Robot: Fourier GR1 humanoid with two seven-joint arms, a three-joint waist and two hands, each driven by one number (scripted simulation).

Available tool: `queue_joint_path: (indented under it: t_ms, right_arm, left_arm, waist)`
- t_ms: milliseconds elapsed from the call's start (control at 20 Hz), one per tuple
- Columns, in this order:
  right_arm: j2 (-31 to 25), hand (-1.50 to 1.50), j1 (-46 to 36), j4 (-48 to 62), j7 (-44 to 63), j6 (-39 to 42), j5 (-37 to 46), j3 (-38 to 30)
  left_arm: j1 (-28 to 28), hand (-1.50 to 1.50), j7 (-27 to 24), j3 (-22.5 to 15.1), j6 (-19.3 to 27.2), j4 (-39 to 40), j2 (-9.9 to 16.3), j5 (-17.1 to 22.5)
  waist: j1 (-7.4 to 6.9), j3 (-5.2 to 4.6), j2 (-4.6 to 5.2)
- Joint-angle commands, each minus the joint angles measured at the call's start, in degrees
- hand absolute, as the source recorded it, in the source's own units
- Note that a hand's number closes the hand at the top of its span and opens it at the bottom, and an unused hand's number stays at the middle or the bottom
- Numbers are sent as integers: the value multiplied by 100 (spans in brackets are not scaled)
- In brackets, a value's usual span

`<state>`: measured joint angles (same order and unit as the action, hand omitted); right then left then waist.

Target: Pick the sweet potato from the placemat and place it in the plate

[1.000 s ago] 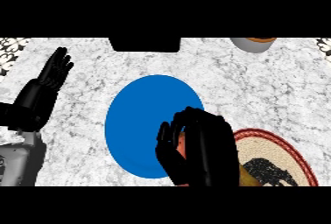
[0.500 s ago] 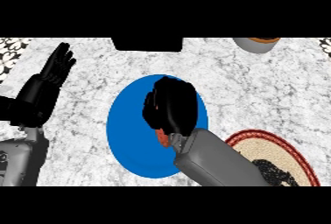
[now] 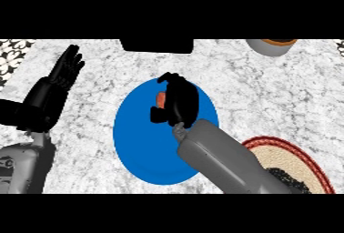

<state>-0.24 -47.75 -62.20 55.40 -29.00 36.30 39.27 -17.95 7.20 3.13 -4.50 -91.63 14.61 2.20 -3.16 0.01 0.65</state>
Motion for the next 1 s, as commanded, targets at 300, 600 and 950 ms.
queue_joint_path:
  t_ms: [300,600,950]
  right_arm:
    - [22,-150,-472,421,-599,-2315,-861,64]
    - [22,-150,-300,62,-1204,-3017,-1464,-195]
    - [-483,-150,1373,-1770,-1527,-2772,-1082,-583]
  left_arm:
    - [24,0,94,123,-86,-94,104,56]
    - [55,0,0,277,-109,86,117,120]
    - [212,0,-265,569,-157,303,265,129]
  waist:
    - [12,2,-28]
    - [134,0,-39]
    - [453,1,-90]
